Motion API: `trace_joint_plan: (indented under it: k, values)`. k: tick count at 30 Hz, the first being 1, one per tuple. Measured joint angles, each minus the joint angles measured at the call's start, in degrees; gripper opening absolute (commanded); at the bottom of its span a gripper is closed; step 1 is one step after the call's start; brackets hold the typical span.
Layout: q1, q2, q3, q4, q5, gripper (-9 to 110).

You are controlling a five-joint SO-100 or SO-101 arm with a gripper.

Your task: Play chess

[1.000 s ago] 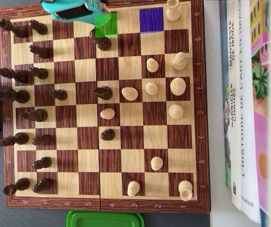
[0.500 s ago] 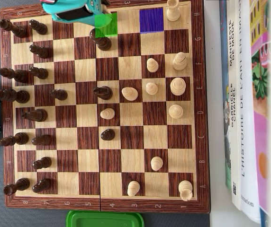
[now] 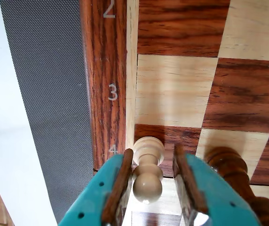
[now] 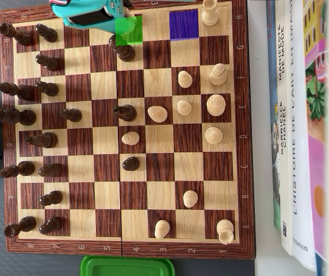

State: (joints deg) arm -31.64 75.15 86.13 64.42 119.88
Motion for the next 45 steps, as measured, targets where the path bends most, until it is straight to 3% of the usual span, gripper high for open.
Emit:
trace_joint_plan:
  k: [45]
  values:
    - [0.0, 2.6, 0.0, -1.5, 0.0, 15]
